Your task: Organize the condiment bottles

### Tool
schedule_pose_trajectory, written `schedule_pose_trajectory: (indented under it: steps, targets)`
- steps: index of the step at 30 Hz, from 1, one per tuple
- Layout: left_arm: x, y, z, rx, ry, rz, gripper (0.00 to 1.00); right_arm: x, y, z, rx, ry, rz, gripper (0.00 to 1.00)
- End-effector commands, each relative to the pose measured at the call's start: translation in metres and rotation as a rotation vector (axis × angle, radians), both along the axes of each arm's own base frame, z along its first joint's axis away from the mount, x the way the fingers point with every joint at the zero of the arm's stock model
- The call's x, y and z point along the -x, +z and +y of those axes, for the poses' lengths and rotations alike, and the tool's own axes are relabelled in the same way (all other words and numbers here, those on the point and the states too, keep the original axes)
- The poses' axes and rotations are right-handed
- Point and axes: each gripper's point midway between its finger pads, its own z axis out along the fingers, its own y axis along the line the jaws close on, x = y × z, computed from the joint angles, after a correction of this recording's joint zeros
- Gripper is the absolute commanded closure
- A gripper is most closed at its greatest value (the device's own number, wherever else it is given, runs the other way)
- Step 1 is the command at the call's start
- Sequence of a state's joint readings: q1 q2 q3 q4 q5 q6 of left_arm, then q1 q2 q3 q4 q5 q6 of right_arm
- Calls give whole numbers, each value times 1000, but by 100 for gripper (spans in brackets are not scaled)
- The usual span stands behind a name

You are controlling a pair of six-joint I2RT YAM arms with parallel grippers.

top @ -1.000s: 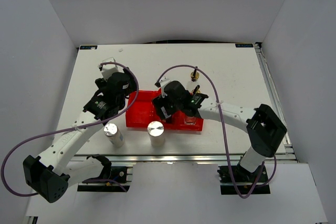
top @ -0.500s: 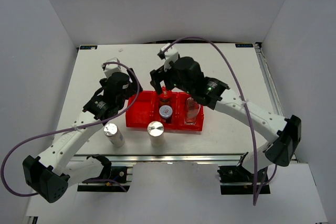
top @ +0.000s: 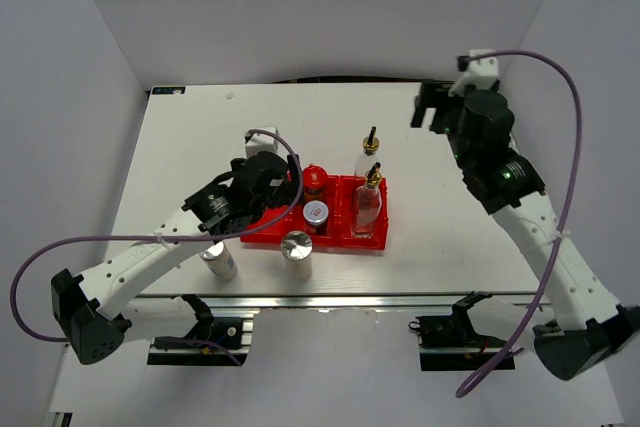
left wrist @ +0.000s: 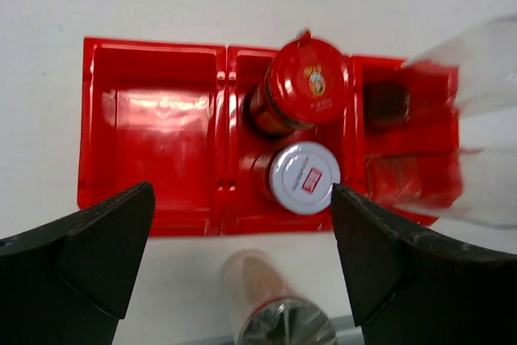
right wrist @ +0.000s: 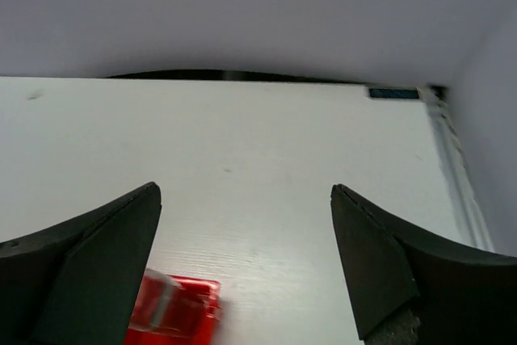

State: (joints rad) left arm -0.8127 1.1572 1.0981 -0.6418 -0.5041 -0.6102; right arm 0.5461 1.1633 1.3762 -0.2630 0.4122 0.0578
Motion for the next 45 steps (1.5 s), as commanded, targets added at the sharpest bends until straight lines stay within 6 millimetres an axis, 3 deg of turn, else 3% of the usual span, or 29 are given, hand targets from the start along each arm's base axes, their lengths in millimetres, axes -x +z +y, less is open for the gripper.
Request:
schedule_pose_trajectory:
  steps: [1,3,4,7,11,16,22,30,38,39,42,45]
  targets:
    - [23,-4,5,-76,-50,63,2,6,-22,-60,-81,-195,33,11]
    - [33,-10,2,-88,-80,91,2,16,-26,-81,-106,-253,24,11]
    - [38,-15,5,-104,-92,118,2,17,-39,-94,-108,-289,41,11]
    - [54,-33,-3,-123,-169,197,2,24,-47,-103,-117,-301,31,10]
    - [75,-54,-22,-130,-298,293,2,25,-65,-102,-114,-297,64,11]
    - [86,-57,-45,-91,-408,309,2,21,-74,-97,-103,-276,91,11]
    - [102,-75,-37,-128,-431,373,2,24,-73,-97,-108,-266,81,11]
    - [118,-77,-38,-156,-481,416,2,26,-71,-96,-112,-260,70,11]
    - [123,-77,-36,-210,-486,442,24,27,-73,-97,-110,-265,72,11]
    - [121,-77,-35,-220,-477,438,32,27,-73,-97,-113,-263,71,11]
    - [115,-68,-38,-211,-462,407,47,27,-74,-97,-112,-264,74,11]
    - [106,-53,-40,-196,-428,365,54,27,-73,-97,-111,-262,73,11]
